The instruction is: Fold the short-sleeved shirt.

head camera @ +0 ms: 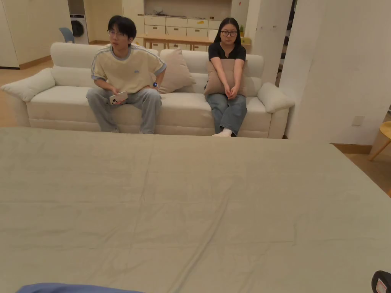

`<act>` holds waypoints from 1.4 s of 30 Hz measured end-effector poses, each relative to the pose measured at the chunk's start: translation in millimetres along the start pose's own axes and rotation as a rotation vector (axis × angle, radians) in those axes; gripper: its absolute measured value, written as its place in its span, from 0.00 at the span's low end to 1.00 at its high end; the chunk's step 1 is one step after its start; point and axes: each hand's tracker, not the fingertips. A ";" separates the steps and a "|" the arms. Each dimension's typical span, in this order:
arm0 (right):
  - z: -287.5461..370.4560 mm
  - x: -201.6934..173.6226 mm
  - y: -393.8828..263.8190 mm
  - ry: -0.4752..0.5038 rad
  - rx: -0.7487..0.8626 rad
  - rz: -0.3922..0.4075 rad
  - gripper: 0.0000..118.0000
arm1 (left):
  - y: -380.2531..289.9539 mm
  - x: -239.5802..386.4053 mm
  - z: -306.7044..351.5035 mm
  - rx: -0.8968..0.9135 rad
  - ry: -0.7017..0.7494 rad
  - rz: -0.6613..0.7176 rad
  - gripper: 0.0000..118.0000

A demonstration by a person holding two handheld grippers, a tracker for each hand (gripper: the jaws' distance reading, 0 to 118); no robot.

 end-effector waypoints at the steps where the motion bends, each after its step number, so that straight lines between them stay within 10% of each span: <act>1: 0.5 -0.6 -1.1 0.004 0.002 -0.001 0.00 | 2.7 -3.2 6.0 0.000 0.018 -0.010 0.04; 14: 14.4 13.0 0.0 0.026 0.019 -0.016 0.00 | -21.8 166.1 29.8 -0.027 -0.144 -0.261 0.04; 29: 35.9 44.6 12.7 -0.021 0.053 -0.115 0.00 | -110.1 255.5 -138.5 -0.385 -0.041 -0.415 0.06; 31: 36.3 46.8 14.0 -0.026 0.057 -0.121 0.00 | -114.5 250.5 -138.6 -0.373 -0.040 -0.400 0.20; 35: 34.7 50.0 11.8 -0.035 0.052 -0.122 0.00 | -100.8 242.9 -110.7 -0.334 -0.187 -0.248 1.00; 42: 31.3 48.3 6.6 -0.026 0.034 -0.130 0.00 | -71.8 224.7 12.7 0.087 -0.200 -0.327 0.94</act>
